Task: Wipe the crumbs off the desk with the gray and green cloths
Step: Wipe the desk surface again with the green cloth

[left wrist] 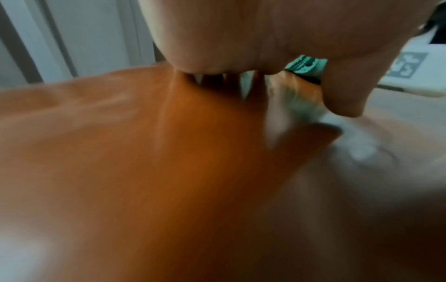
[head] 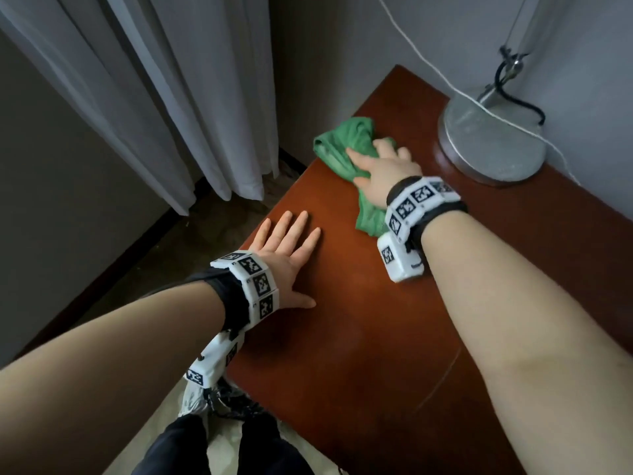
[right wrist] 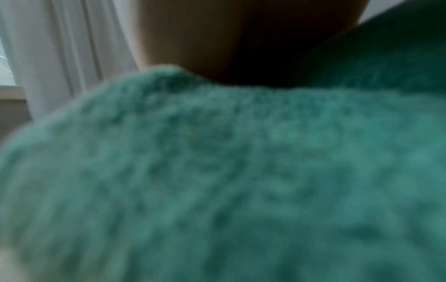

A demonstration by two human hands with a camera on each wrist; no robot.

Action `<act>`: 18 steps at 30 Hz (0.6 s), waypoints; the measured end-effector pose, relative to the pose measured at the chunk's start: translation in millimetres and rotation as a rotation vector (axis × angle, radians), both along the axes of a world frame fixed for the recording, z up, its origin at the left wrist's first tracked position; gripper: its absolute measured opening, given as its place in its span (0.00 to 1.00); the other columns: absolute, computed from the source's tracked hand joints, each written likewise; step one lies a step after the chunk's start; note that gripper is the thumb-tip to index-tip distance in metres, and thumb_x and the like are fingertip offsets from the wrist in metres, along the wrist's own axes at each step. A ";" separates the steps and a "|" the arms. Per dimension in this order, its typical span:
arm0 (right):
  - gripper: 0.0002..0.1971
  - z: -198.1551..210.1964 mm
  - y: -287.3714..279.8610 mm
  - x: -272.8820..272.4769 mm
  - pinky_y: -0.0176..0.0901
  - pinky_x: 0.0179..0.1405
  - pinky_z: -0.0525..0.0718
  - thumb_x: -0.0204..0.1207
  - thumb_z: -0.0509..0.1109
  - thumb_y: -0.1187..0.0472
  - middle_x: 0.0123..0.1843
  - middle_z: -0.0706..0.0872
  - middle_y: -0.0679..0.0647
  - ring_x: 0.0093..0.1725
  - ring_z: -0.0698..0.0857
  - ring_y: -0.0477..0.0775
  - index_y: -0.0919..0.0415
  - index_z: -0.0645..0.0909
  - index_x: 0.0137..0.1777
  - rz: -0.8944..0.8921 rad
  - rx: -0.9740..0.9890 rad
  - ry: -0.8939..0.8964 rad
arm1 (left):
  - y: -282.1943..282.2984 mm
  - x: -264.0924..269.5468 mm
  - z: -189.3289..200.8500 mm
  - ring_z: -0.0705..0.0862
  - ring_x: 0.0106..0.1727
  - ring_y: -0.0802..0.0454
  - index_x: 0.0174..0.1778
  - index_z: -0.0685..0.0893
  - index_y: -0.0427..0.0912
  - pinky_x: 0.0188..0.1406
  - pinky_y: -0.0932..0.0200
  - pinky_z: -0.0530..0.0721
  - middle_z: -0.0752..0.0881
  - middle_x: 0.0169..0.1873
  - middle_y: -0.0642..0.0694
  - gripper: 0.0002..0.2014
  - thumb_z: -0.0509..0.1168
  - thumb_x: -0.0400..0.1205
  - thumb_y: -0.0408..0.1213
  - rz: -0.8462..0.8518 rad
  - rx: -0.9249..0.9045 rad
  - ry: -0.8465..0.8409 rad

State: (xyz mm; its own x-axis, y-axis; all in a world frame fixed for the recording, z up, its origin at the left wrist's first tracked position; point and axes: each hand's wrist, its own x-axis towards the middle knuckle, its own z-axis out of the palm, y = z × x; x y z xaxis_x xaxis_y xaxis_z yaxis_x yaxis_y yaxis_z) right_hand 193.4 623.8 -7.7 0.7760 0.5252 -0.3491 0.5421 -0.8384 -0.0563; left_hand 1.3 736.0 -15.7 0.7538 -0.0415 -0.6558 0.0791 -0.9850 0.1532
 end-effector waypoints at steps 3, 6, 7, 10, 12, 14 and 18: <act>0.26 1.2 -19.5 -0.2 0.56 0.71 0.68 0.84 0.54 0.48 0.82 0.55 0.53 0.76 0.61 0.65 0.35 0.53 0.80 -0.086 -0.053 -0.018 | -3.8 24.1 2.2 0.26 0.79 0.42 0.80 0.30 0.51 0.76 0.40 0.30 0.25 0.78 0.43 0.54 0.62 0.73 0.67 0.065 0.002 -0.026; 0.26 1.6 -19.8 17.5 0.56 0.68 0.71 0.85 0.52 0.48 0.81 0.56 0.56 0.76 0.62 0.65 0.39 0.51 0.81 -0.229 -0.091 -0.036 | -6.1 62.4 3.5 0.27 0.79 0.39 0.80 0.32 0.52 0.76 0.37 0.31 0.27 0.79 0.42 0.54 0.62 0.72 0.68 0.118 0.014 -0.056; 0.27 3.4 -18.2 24.1 0.56 0.67 0.72 0.85 0.52 0.48 0.81 0.56 0.56 0.75 0.63 0.65 0.40 0.49 0.82 -0.274 -0.111 -0.029 | -5.2 75.5 3.4 0.27 0.79 0.38 0.80 0.32 0.52 0.76 0.37 0.30 0.27 0.79 0.42 0.55 0.62 0.71 0.69 0.118 0.023 -0.054; 0.28 13.4 -12.0 44.4 0.56 0.67 0.72 0.86 0.51 0.52 0.82 0.54 0.58 0.76 0.62 0.65 0.45 0.47 0.83 -0.340 -0.193 -0.022 | 2.5 107.8 0.0 0.26 0.78 0.38 0.79 0.29 0.54 0.76 0.35 0.29 0.25 0.78 0.42 0.62 0.65 0.63 0.74 0.068 0.065 -0.030; 0.28 21.7 -4.4 55.6 0.56 0.69 0.71 0.86 0.50 0.56 0.83 0.52 0.60 0.78 0.61 0.64 0.50 0.46 0.84 -0.314 -0.259 -0.044 | 6.6 117.8 -2.3 0.25 0.78 0.38 0.78 0.27 0.53 0.77 0.33 0.31 0.24 0.77 0.42 0.66 0.65 0.59 0.76 0.030 0.082 -0.011; 0.27 27.0 8.2 62.9 0.57 0.69 0.71 0.86 0.51 0.59 0.84 0.51 0.60 0.78 0.61 0.65 0.56 0.48 0.84 -0.289 -0.307 -0.052 | 7.3 120.5 -2.7 0.25 0.78 0.37 0.77 0.25 0.53 0.77 0.32 0.33 0.22 0.76 0.41 0.67 0.66 0.59 0.76 0.019 0.084 0.017; 0.28 24.4 38.1 100.5 0.64 0.69 0.69 0.84 0.53 0.62 0.81 0.57 0.63 0.78 0.59 0.70 0.65 0.50 0.82 -0.233 -0.361 -0.111 | 8.3 123.9 -6.2 0.23 0.77 0.37 0.77 0.24 0.53 0.76 0.30 0.33 0.21 0.75 0.41 0.67 0.65 0.60 0.75 0.018 0.084 0.048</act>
State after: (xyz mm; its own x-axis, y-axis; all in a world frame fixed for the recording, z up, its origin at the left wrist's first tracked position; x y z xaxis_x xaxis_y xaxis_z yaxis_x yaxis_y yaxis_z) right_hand 293.8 662.0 16.8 0.9024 0.1917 -0.3858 0.3229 -0.8939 0.3110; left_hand 125.2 744.3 -21.9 0.7215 0.0288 -0.6919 0.1021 -0.9926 0.0653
